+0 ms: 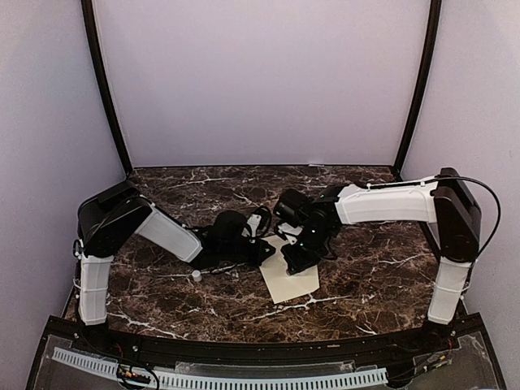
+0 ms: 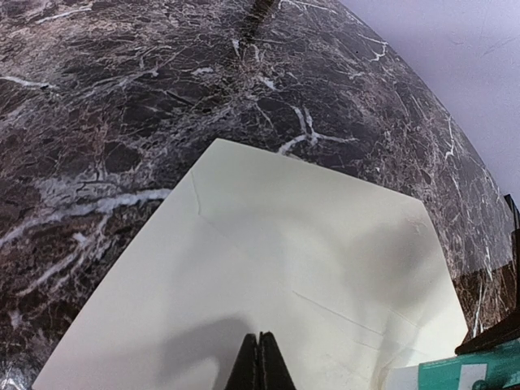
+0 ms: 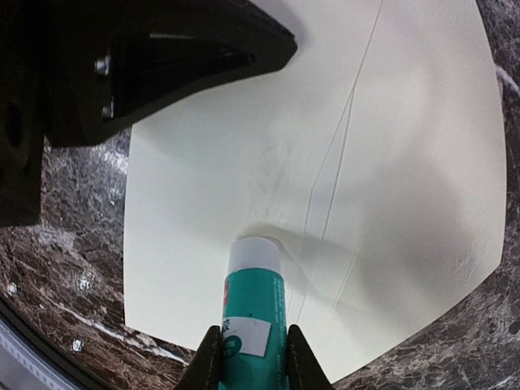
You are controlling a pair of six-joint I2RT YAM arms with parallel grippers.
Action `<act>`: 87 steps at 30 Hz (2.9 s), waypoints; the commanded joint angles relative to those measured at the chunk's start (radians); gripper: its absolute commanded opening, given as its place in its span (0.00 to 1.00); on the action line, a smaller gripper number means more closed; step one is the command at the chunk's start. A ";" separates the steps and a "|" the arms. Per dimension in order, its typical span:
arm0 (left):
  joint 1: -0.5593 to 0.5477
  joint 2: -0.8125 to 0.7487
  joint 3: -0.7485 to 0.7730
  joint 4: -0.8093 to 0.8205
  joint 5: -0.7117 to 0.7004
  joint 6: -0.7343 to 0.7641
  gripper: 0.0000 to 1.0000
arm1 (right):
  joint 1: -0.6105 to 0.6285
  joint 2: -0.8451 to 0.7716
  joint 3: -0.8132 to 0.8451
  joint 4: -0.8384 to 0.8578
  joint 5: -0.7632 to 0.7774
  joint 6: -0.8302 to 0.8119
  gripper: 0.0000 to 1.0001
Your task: Place the letter into the envelope and seal it
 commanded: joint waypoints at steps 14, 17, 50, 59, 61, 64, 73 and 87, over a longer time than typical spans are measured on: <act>-0.003 0.034 -0.040 -0.102 0.008 0.022 0.00 | -0.055 0.203 0.099 0.065 0.152 -0.006 0.00; -0.003 0.034 -0.040 -0.101 0.000 0.015 0.00 | -0.047 0.135 0.055 0.072 0.049 -0.030 0.00; -0.004 0.037 -0.039 -0.079 0.058 0.049 0.00 | -0.062 0.211 0.125 -0.009 0.078 -0.037 0.00; -0.004 0.038 -0.047 -0.062 0.063 0.046 0.00 | -0.081 0.254 0.143 0.044 0.119 -0.048 0.00; -0.003 0.038 -0.048 -0.059 0.062 0.046 0.00 | -0.077 0.236 0.126 0.064 0.073 -0.065 0.00; -0.004 0.038 -0.047 -0.058 0.054 0.042 0.00 | -0.068 0.190 0.098 0.065 0.007 -0.084 0.00; -0.004 0.038 -0.043 -0.056 0.026 0.022 0.00 | -0.033 0.047 0.005 -0.051 -0.053 -0.096 0.00; -0.004 0.041 -0.039 -0.054 0.044 0.026 0.00 | -0.011 0.070 0.023 -0.051 -0.045 -0.080 0.00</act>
